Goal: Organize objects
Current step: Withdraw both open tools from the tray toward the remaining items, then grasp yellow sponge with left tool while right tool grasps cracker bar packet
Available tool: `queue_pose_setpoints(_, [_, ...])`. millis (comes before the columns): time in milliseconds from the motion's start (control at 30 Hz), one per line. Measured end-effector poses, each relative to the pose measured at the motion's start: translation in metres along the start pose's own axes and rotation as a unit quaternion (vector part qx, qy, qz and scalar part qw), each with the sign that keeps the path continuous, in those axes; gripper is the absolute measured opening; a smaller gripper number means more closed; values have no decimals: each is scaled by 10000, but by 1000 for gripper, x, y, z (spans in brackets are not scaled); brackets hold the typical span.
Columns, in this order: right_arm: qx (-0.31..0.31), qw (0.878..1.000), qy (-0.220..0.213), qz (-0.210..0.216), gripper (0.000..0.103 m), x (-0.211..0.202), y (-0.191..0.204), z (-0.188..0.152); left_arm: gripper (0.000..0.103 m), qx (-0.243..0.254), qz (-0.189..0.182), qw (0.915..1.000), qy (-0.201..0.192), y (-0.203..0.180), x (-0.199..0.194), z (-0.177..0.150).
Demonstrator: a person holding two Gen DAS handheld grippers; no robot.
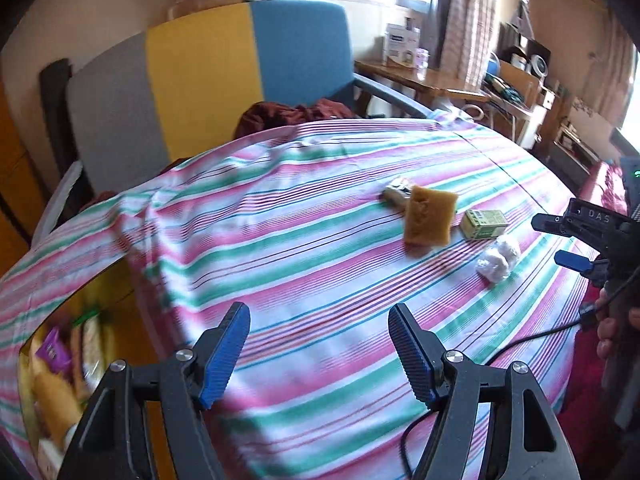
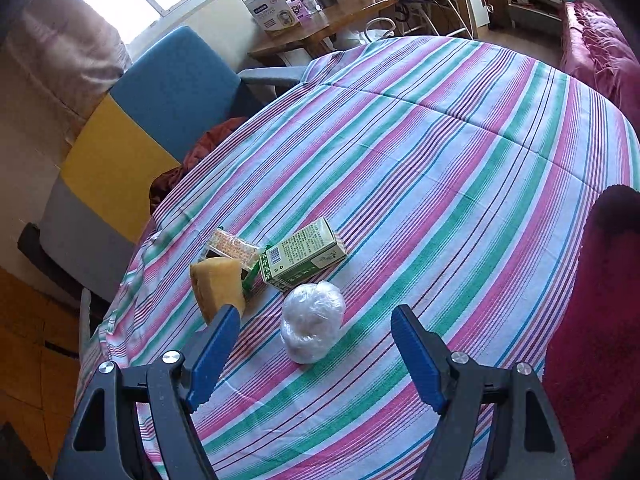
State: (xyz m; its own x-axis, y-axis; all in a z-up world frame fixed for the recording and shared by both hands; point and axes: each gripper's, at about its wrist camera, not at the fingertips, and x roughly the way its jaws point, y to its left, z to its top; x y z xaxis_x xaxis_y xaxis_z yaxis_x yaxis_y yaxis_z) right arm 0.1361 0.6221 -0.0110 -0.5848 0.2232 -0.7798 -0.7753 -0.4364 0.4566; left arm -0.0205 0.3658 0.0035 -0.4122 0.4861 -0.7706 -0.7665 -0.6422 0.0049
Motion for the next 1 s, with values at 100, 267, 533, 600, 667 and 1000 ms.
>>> queue_pose_setpoints(100, [112, 9999, 26, 119, 80, 0, -4, 1, 75, 201, -248, 9995, 88, -19, 24, 16])
queue_pose_setpoints(267, [279, 9992, 76, 292, 80, -1, -9, 1, 78, 401, -562, 9973, 231, -43, 64, 39])
queue_pose_setpoints(533, [323, 9979, 276, 484, 80, 7, -9, 1, 87, 801, -911, 9922, 299, -82, 114, 66])
queue_pose_setpoints(600, [338, 9976, 314, 507, 80, 9, -9, 1, 88, 911, -910, 9914, 244, -91, 124, 72])
queue_pose_setpoints(667, [343, 9974, 343, 539, 80, 10, -9, 1, 88, 988, -848, 9912, 242, -98, 137, 78])
queue_pose_setpoints(1000, [214, 9973, 447, 535, 80, 15, -6, 1, 53, 228, -1188, 9915, 486, -63, 143, 65])
